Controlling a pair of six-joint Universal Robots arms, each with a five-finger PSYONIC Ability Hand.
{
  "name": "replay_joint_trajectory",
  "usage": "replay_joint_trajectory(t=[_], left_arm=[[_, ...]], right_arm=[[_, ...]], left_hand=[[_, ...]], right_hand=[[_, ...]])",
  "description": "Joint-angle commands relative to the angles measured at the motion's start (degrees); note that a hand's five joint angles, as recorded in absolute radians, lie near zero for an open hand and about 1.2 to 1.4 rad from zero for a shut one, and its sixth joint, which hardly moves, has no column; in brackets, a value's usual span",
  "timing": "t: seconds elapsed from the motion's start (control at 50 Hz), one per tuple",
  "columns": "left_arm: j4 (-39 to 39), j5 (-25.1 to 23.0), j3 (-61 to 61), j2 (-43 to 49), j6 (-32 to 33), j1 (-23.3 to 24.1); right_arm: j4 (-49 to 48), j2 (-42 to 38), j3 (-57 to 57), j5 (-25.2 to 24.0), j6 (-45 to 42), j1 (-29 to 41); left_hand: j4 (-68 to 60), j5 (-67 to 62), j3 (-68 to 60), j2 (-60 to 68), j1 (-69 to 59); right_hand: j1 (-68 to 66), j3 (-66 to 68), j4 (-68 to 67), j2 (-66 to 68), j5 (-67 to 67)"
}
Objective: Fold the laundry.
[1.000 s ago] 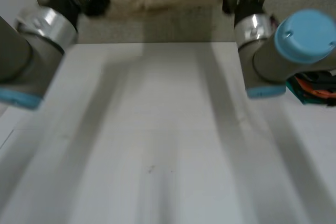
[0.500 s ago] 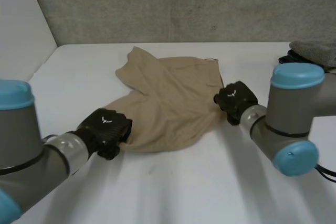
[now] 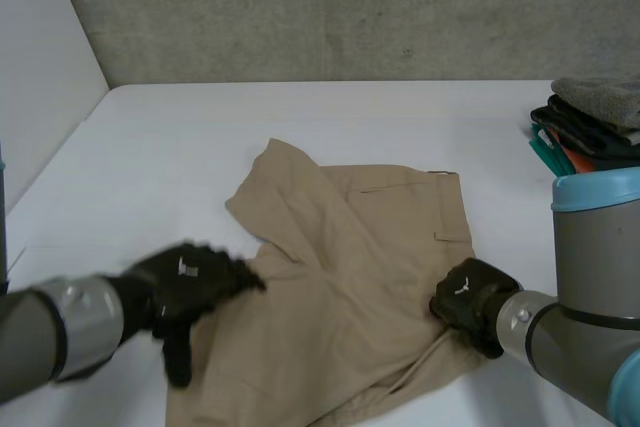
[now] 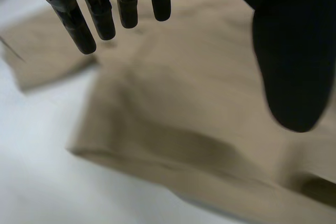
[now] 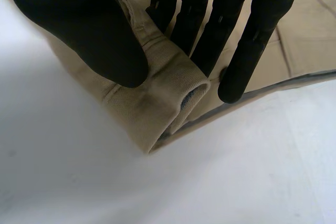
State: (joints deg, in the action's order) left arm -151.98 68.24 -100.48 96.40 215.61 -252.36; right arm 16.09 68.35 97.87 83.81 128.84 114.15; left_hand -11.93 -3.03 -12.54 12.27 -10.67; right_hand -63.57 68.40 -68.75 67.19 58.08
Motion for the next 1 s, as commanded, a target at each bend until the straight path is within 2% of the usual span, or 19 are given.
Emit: replay_joint_trajectory(t=[0.02, 0.04, 0.12, 0.2, 0.3, 0.52, 0.58, 0.68, 0.74, 0.84, 1.0], left_arm=[[-21.4, -0.6, 10.2, 10.2, -7.7, 0.7], [-24.3, -0.7, 12.7, 13.4, -8.7, 0.8], [-27.4, -0.8, 20.5, 21.8, -9.6, 0.8], [-27.2, -1.8, 28.6, 29.9, -9.3, 1.1], [-27.1, -3.4, 38.0, 38.0, -8.8, 1.2], [-25.1, -5.4, 49.8, 49.5, -8.5, 2.5], [-24.3, -5.0, 50.3, 50.4, -8.0, 2.7], [-23.8, -2.5, 49.3, 49.9, -4.6, 2.4], [-23.2, -0.4, 47.4, 48.0, -2.8, 2.1], [-22.9, 3.5, 39.0, 39.9, 1.6, 1.1], [-23.4, 6.3, 28.1, 32.0, 5.4, -0.2]], right_arm=[[-6.8, -0.6, 0.7, 1.3, 5.5, 1.4], [-7.2, -0.6, 0.8, 1.3, 5.5, 1.4], [-9.2, -0.7, 1.4, 1.2, 5.9, 1.5], [-10.6, -0.8, 1.5, 1.4, 6.6, 1.4], [-11.7, -1.4, 1.6, 1.4, 7.2, 1.3], [-13.0, -3.7, 1.6, 2.9, 7.2, 1.0], [-13.4, -3.8, 1.5, 3.1, 7.2, 0.6], [-13.5, -3.8, 1.4, 3.1, 7.1, 0.0], [-13.4, -3.3, 1.1, 3.0, 7.2, -0.2], [-13.4, -2.1, 1.4, 2.8, 7.4, 0.0], [-12.6, -0.9, 2.0, 2.7, 7.5, 1.5]], left_hand=[[-1.6, -0.5, -1.0, 1.3, -2.9], [-9.0, -7.9, -8.4, 8.6, -10.2], [-19.8, -18.7, -19.2, 19.4, -21.0], [-22.5, -21.4, -21.9, 22.1, -23.8], [-32.4, -31.3, -31.8, 32.1, -33.7], [-28.2, -27.1, -27.6, 27.9, -29.5], [-31.9, -30.8, -31.3, 31.6, -33.2], [-68.0, -66.9, -67.4, 67.6, -69.3], [-68.1, -67.0, -67.5, 67.7, -69.3], [-68.1, -67.0, -67.5, 67.7, -69.3], [-68.1, -67.0, -67.5, 67.7, -69.3]], right_hand=[[-16.4, 11.6, -11.3, 12.8, 11.9], [-16.4, 11.6, -11.3, 12.8, 11.9], [-16.4, 11.6, -11.3, 12.8, 11.9], [-16.4, 11.6, -11.3, 12.8, 11.9], [-16.4, 11.6, -11.3, 12.8, 11.9], [-16.4, 11.6, -11.3, 12.8, 11.9], [-16.4, 11.6, -11.3, 12.8, 11.9], [-16.4, 11.6, -11.3, 12.8, 11.9], [-16.4, 11.6, -11.3, 12.8, 11.9], [-16.4, 11.6, -11.3, 12.8, 11.9], [-16.4, 11.6, -11.3, 12.8, 11.9]])
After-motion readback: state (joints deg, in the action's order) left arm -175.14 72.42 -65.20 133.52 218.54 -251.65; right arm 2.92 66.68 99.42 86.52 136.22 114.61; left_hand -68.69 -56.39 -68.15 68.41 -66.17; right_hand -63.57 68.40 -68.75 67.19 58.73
